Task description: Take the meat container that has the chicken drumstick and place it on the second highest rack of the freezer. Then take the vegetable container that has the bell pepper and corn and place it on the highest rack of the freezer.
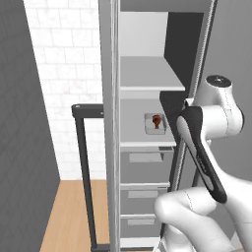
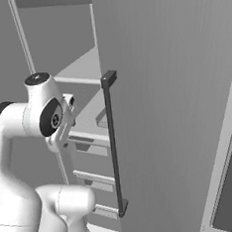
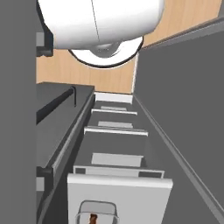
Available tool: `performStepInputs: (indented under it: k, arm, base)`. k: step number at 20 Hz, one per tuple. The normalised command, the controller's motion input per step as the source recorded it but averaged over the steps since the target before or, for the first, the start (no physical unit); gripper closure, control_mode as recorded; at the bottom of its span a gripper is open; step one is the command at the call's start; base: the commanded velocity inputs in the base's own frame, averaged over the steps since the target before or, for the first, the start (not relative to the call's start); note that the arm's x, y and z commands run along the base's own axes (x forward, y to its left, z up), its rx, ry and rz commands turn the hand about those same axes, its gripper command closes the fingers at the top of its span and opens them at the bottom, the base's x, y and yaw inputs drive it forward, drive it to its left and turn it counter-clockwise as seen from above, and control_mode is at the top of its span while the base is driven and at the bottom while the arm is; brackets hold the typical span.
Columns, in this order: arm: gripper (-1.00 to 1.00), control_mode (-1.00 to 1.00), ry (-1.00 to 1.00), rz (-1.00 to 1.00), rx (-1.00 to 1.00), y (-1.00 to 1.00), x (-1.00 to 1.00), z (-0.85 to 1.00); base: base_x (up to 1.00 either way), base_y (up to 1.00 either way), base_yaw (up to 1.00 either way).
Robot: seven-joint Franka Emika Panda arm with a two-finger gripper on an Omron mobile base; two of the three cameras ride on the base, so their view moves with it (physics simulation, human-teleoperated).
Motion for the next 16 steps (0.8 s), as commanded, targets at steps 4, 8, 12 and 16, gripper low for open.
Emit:
performStepInputs:
  k: [4,8,12,16]
  arm:
    - [-1.0,-1.0,0.05,0.0,0.0,0.0,-0.48,0.44]
    - [-1.0,-1.0,0.1,0.0,0.0,0.0,-0.59,0.24]
    - [-1.0,-1.0,0.09,0.0,0.0,0.0,-0.73,0.14]
    - [-1.0,1.0,0.0,0.0,0.0,0.0,0.0,0.0]
  base:
    - [0.0,0.0,0.0]
    - [0.0,0.0,0.0]
    - [0.0,0.0,0.0]
    - [-1.0,-0.45,-0.14]
